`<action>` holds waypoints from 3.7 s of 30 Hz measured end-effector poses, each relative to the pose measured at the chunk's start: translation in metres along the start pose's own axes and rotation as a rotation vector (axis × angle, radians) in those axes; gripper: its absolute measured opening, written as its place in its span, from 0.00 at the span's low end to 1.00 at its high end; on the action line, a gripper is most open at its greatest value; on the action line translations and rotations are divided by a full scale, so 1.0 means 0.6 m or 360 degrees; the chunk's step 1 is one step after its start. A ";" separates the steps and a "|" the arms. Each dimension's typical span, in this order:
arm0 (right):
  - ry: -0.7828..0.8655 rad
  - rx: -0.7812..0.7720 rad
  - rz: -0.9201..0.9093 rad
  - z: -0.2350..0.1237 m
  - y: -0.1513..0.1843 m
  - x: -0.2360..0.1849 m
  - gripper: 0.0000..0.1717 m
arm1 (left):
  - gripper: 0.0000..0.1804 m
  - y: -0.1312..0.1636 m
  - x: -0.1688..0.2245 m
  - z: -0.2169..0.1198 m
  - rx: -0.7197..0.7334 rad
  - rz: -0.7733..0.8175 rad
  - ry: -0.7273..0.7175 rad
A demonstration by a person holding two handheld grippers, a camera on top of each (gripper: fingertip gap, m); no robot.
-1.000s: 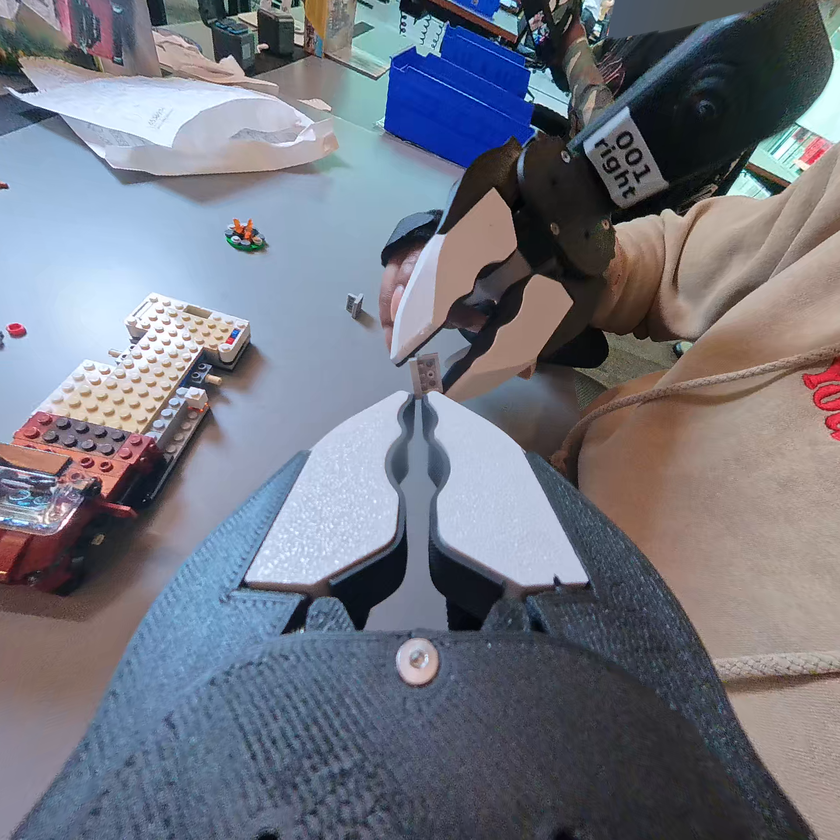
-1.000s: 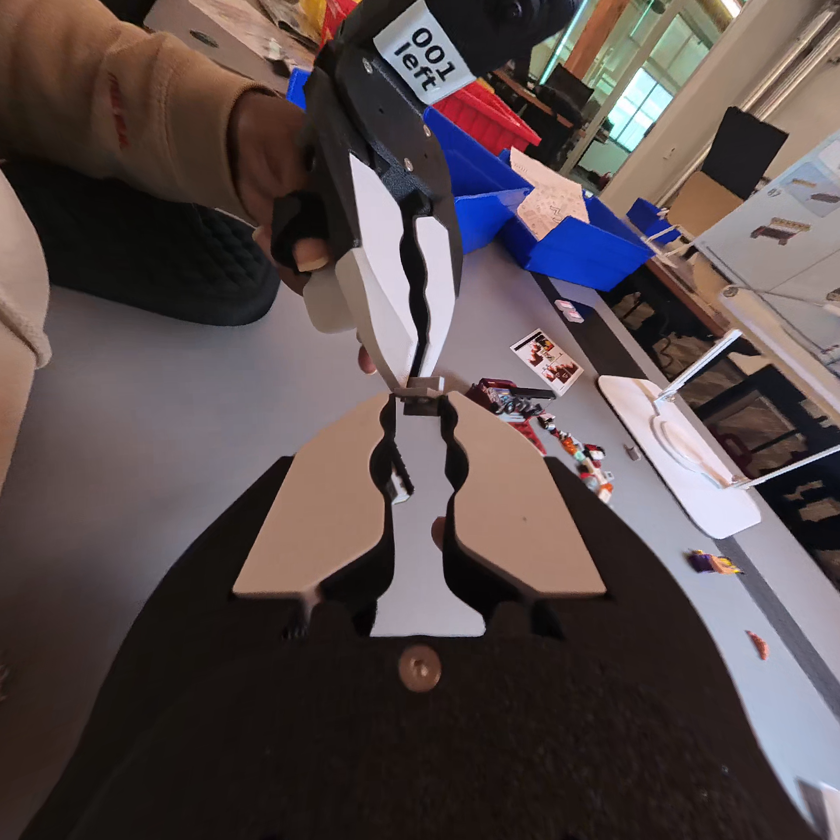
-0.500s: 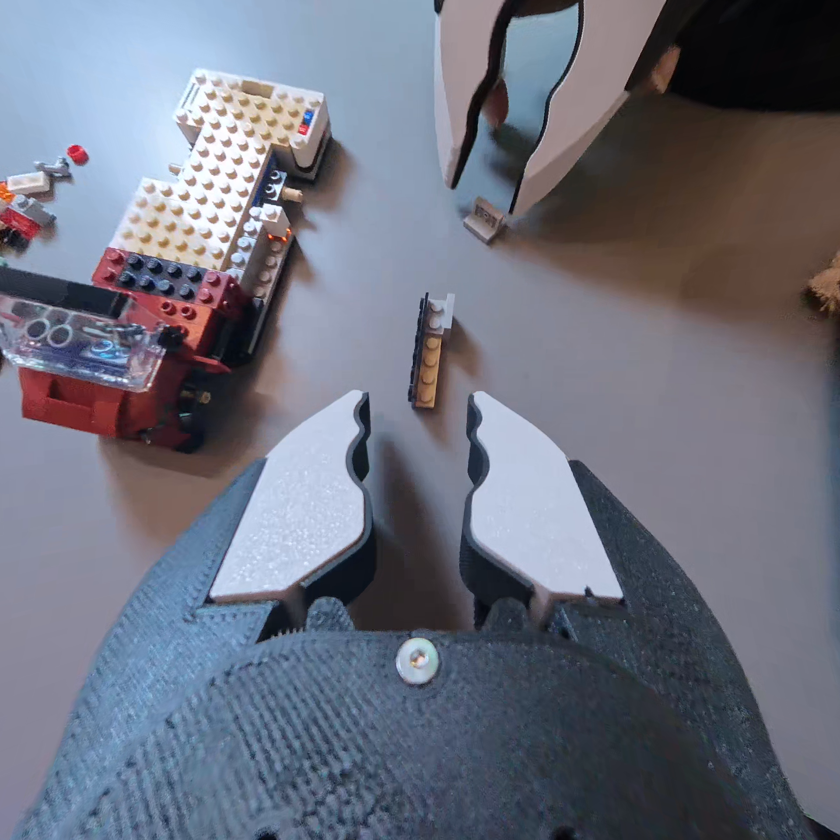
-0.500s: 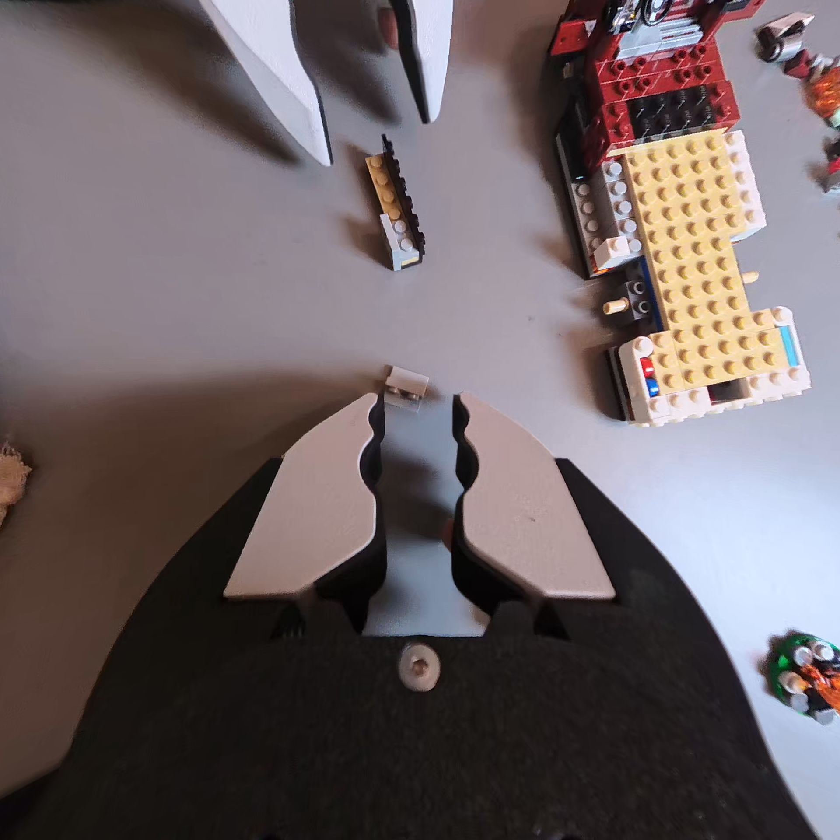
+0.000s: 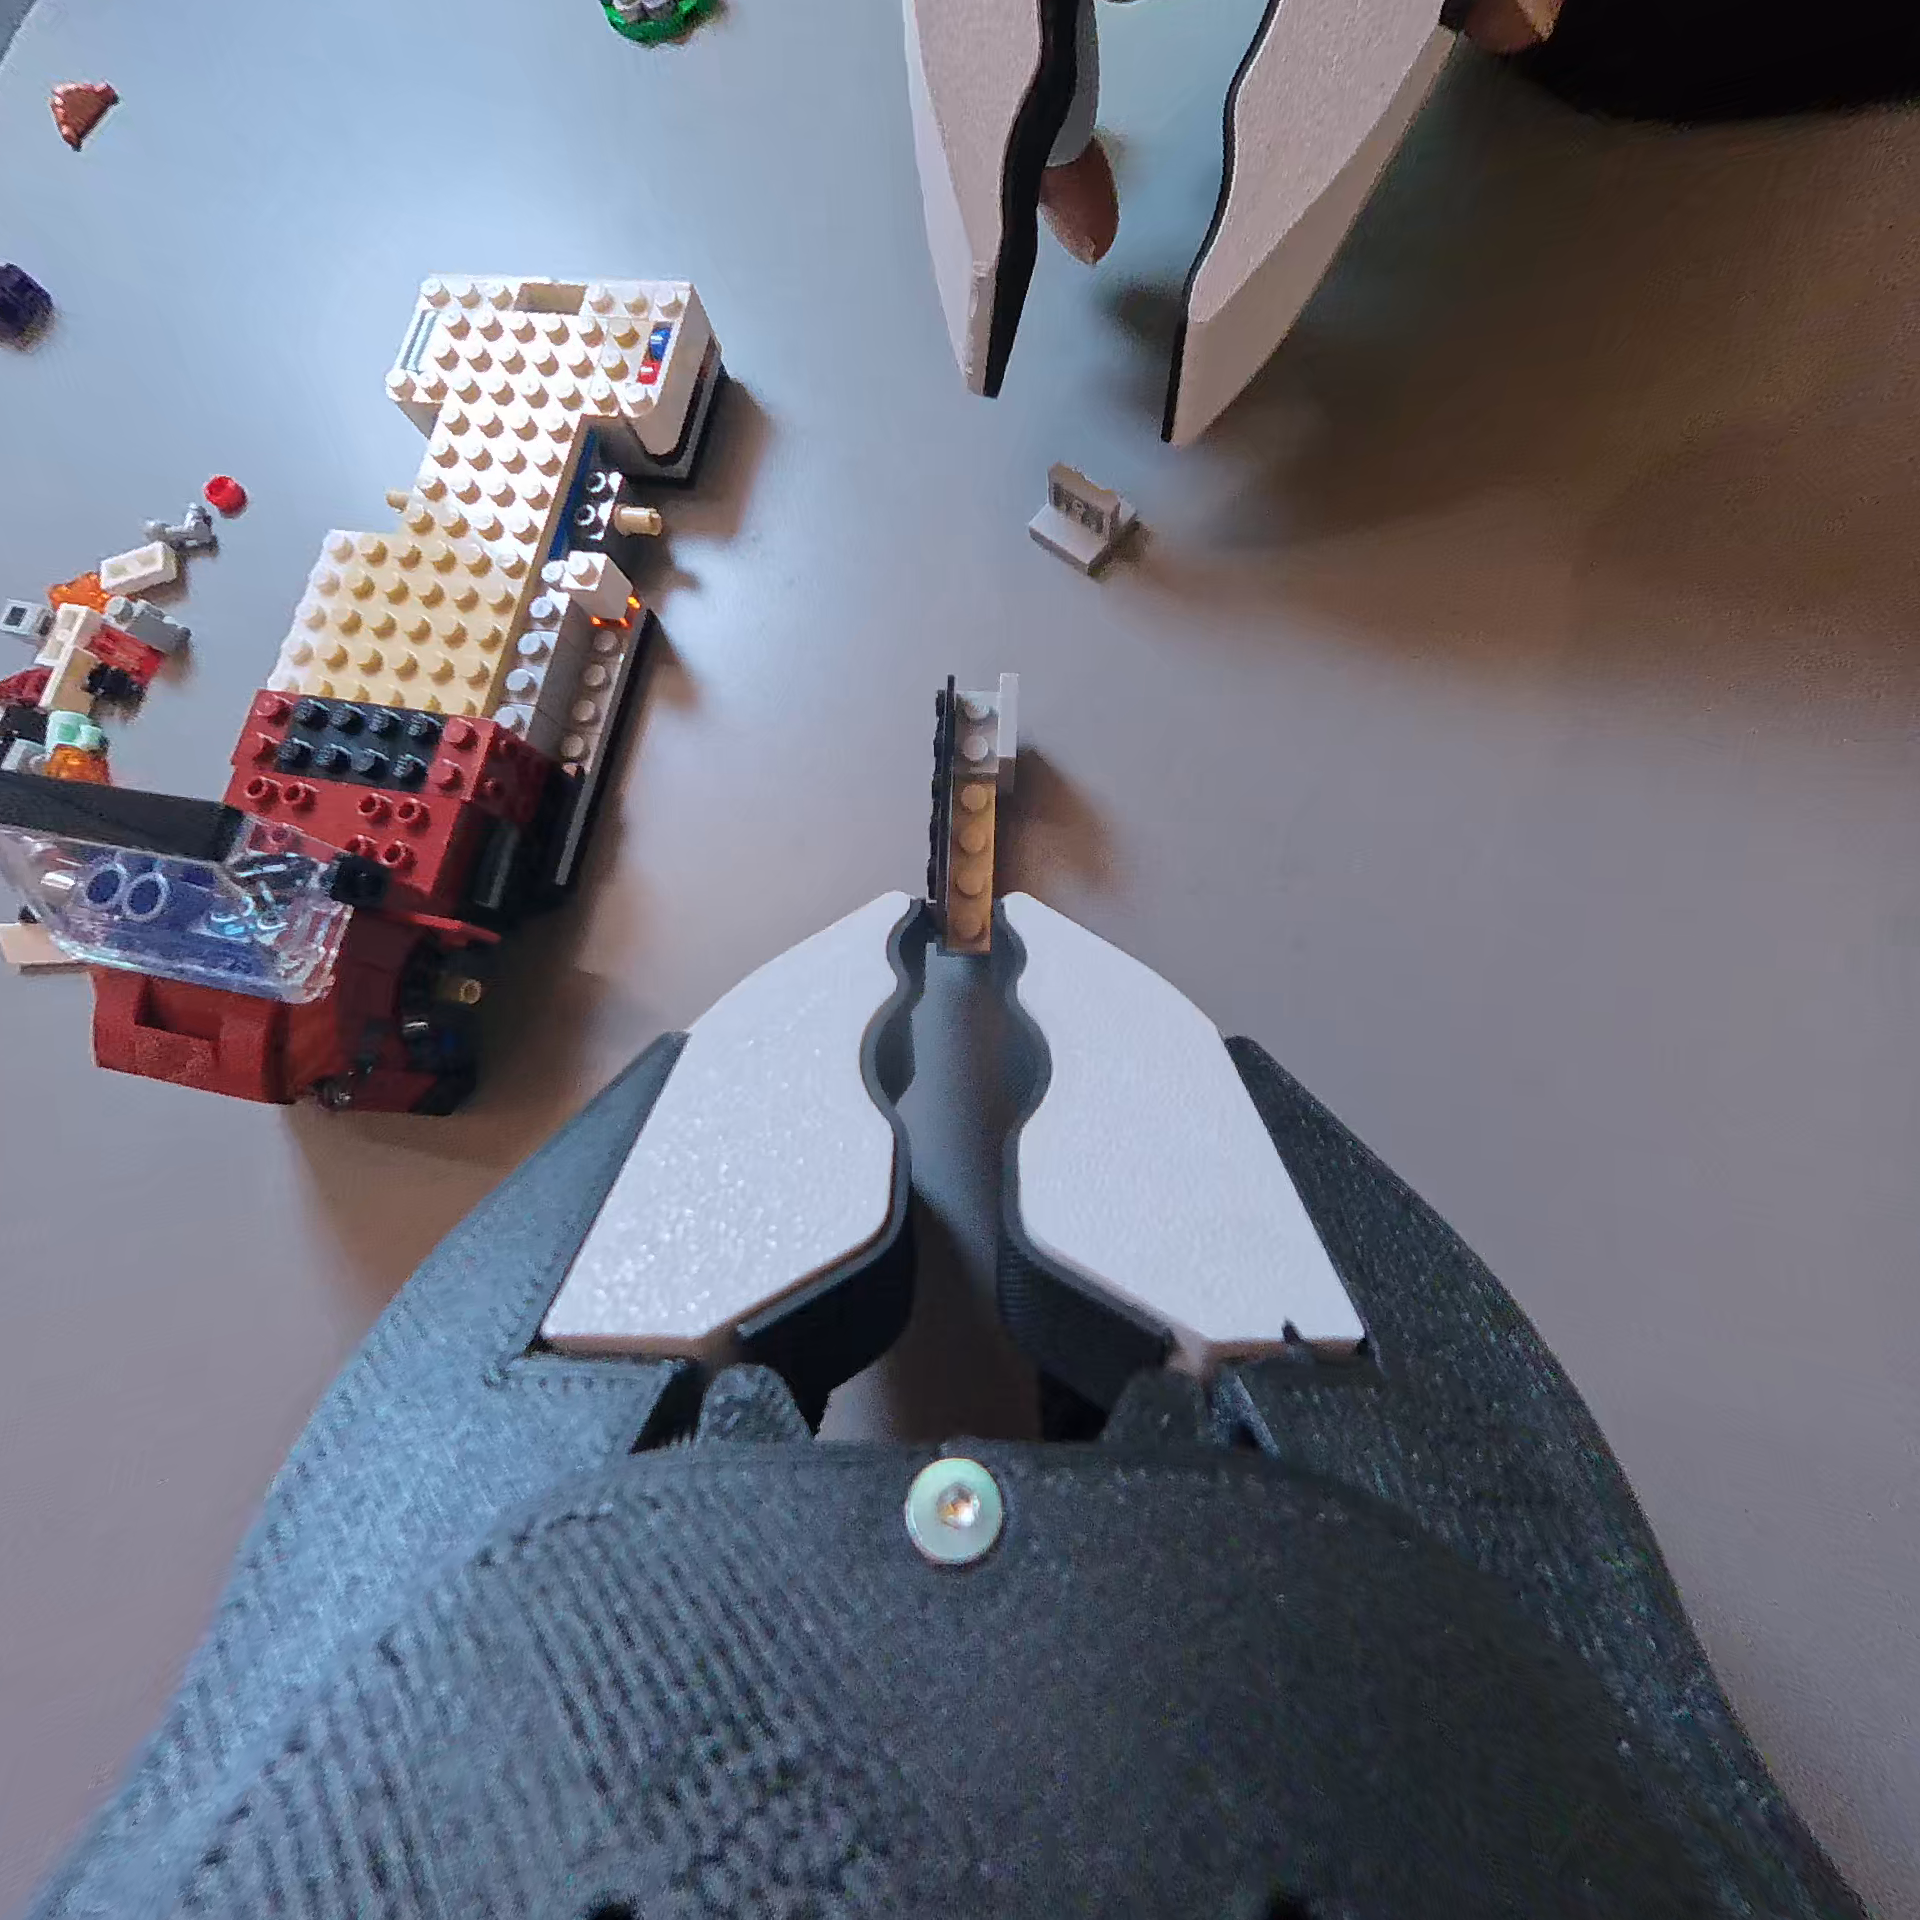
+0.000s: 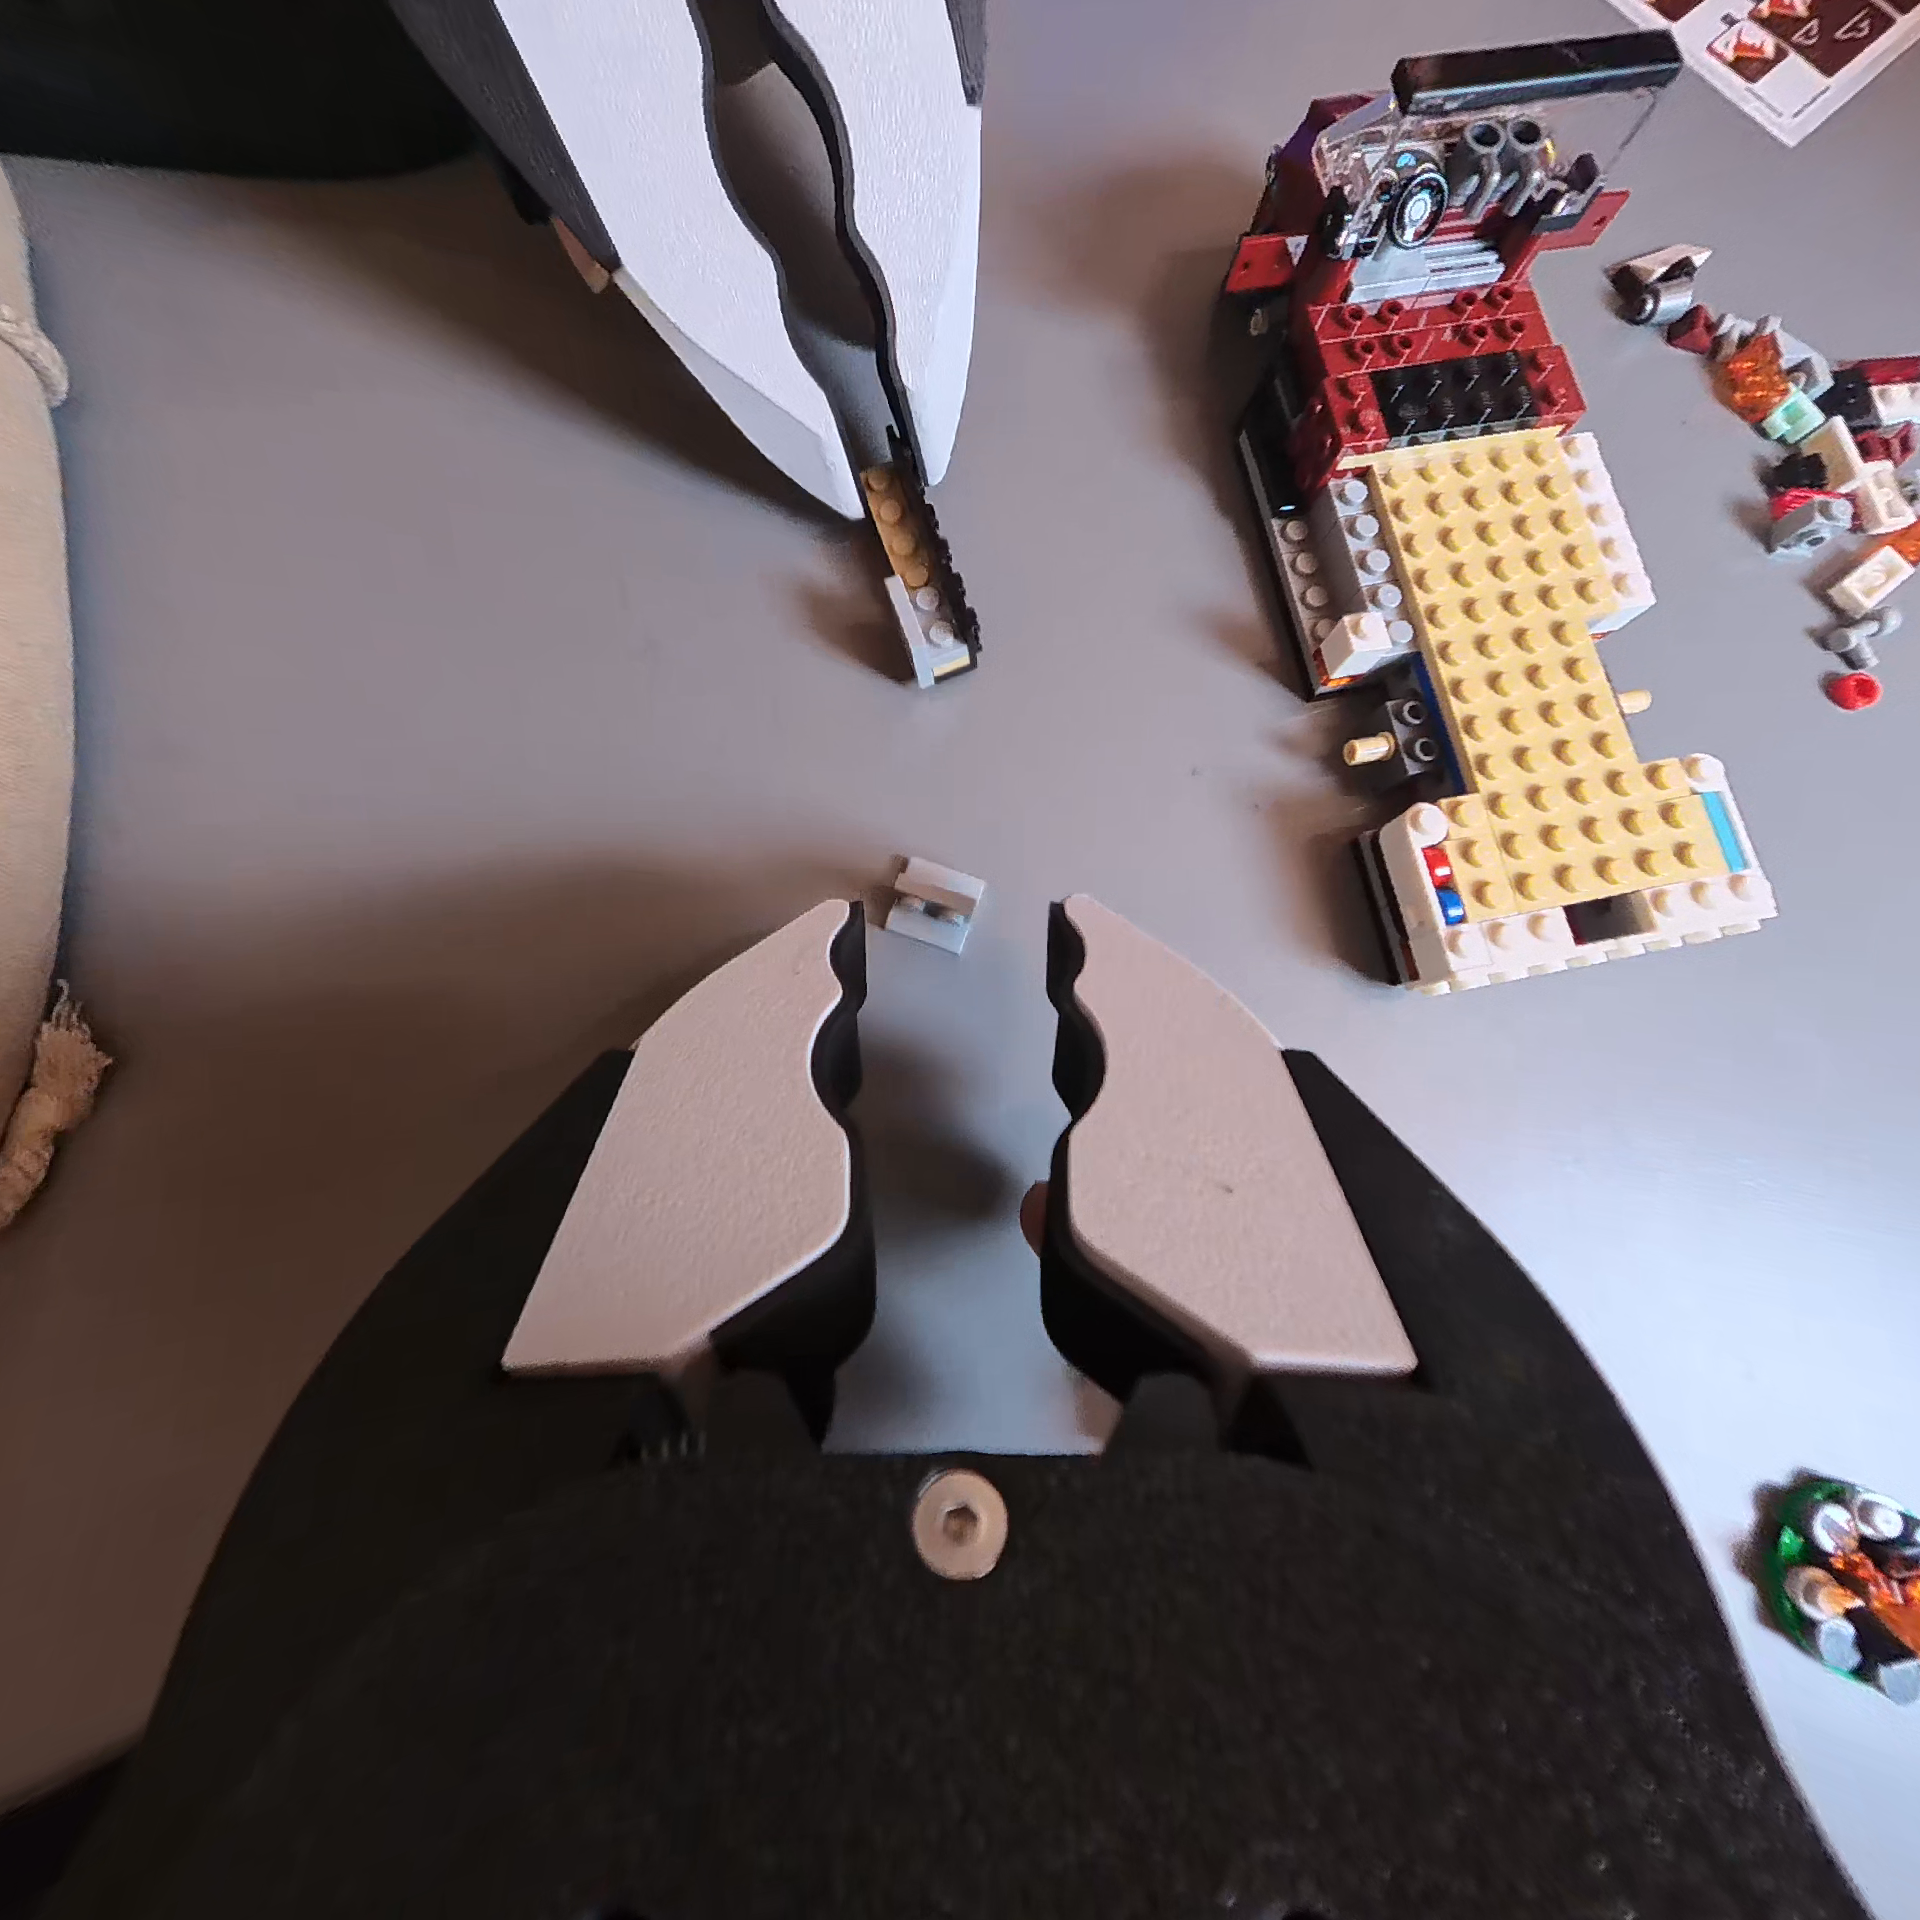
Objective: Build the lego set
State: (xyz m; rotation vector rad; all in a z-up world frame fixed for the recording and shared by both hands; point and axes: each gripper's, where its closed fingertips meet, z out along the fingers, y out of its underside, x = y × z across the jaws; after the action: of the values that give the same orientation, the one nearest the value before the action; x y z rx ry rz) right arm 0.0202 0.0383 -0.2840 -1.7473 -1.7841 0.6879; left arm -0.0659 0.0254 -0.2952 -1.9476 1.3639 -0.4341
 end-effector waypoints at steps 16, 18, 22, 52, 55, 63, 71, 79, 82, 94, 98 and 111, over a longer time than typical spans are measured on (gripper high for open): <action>-0.0027 -0.0146 0.0016 -0.003 0.028 -0.002 0.19 | 0.12 -0.002 0.018 0.006 0.0013 0.0035 0.0049; -0.0038 -0.0175 0.0009 0.000 0.026 -0.006 0.19 | 0.12 -0.002 0.017 0.006 0.0017 0.0031 0.0049; -0.0042 -0.0235 -0.0014 0.014 0.019 -0.010 0.19 | 0.11 -0.002 0.016 0.006 0.0021 0.0035 0.0043; -0.0596 0.0713 0.0228 -0.047 -0.181 -0.082 0.13 | 0.02 -0.147 0.055 -0.115 0.0998 0.0518 -0.0187; -0.0300 0.0796 0.0052 -0.053 -0.184 -0.068 0.13 | 0.02 -0.149 0.037 -0.133 0.1135 0.0270 -0.0048; -0.0027 0.0880 -0.0146 -0.053 -0.203 -0.070 0.08 | 0.02 -0.153 0.041 -0.133 0.1199 0.0152 0.0088; 0.0006 0.0725 -0.0220 -0.041 -0.196 -0.058 0.02 | 0.02 -0.141 0.031 -0.116 0.1080 0.0055 0.0130; -0.0056 0.0122 -0.0218 -0.001 -0.095 -0.033 0.02 | 0.13 -0.018 0.015 -0.023 0.0225 0.0036 0.0155; -0.0113 0.0021 -0.0253 0.018 -0.082 -0.043 0.02 | 0.11 -0.005 0.010 -0.003 0.0101 0.0066 0.0133; -0.0167 -0.0362 -0.0395 0.058 -0.064 -0.041 0.02 | 0.02 -0.014 0.015 0.008 0.0076 0.0063 0.0141; -0.0182 -0.0521 -0.0412 0.066 -0.058 -0.039 0.02 | 0.02 -0.017 0.018 0.008 0.0091 0.0028 0.0158; -0.0268 -0.0689 -0.0364 0.067 -0.055 -0.036 0.02 | 0.02 -0.022 0.021 0.007 0.0153 -0.0099 0.0238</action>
State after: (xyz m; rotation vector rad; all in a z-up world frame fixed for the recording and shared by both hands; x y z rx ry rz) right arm -0.0313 0.0167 -0.2907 -1.7450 -2.3424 0.3798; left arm -0.0497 0.0181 -0.2902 -1.9144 1.3510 -0.6747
